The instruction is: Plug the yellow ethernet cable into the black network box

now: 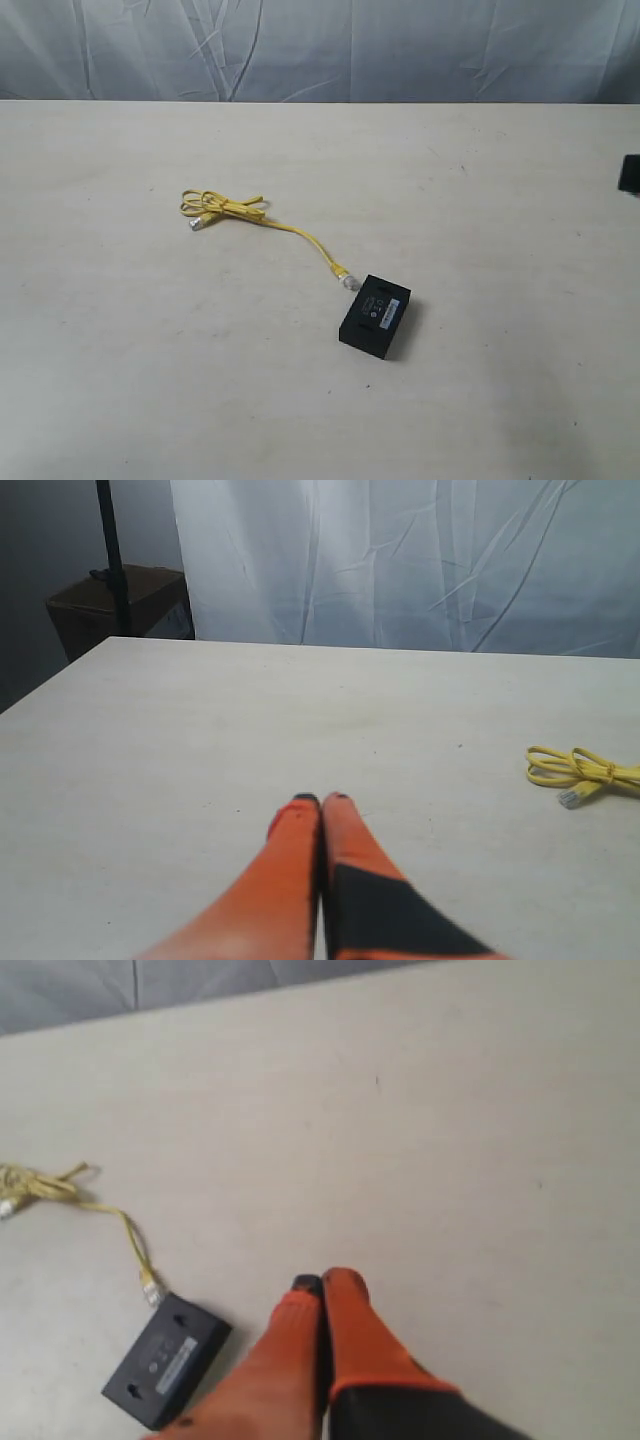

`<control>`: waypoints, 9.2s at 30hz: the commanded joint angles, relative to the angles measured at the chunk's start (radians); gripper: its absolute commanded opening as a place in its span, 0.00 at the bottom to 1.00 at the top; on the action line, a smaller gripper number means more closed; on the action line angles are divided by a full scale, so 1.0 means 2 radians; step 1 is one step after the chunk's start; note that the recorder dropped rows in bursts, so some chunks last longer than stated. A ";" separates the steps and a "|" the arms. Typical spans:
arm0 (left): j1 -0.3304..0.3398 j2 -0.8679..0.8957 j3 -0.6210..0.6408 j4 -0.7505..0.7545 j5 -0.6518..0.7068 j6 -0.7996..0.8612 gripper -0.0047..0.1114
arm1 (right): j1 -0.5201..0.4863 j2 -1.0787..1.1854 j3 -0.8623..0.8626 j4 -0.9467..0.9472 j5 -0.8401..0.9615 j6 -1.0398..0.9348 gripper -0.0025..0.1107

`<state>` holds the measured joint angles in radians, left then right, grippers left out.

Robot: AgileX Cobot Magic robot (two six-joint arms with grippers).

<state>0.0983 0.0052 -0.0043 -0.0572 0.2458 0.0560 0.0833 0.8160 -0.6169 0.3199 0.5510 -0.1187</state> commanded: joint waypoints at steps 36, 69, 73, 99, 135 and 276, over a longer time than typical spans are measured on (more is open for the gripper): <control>0.000 -0.003 0.002 0.002 -0.007 -0.002 0.04 | 0.288 0.478 -0.105 0.059 -0.060 -0.032 0.01; 0.000 -0.003 0.002 0.003 -0.007 -0.002 0.04 | 0.266 0.488 -0.124 0.094 -0.114 -0.059 0.01; 0.000 -0.003 0.002 0.003 -0.007 -0.002 0.04 | 0.278 0.518 -0.157 0.095 -0.129 -0.059 0.01; 0.000 -0.003 0.002 0.005 -0.007 -0.002 0.04 | 0.272 0.531 -0.189 0.098 -0.188 -0.057 0.01; 0.000 -0.003 0.002 0.015 -0.007 -0.001 0.04 | 0.185 0.486 -0.188 0.022 -0.078 -0.057 0.01; -0.324 1.085 -0.829 -0.067 0.408 0.672 0.04 | 0.094 0.491 -0.128 0.063 -0.071 -0.059 0.01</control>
<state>-0.5482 2.1957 -1.6648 -0.2072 1.0078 1.4262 0.2735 1.7998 -0.8776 0.4376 0.3707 -0.2306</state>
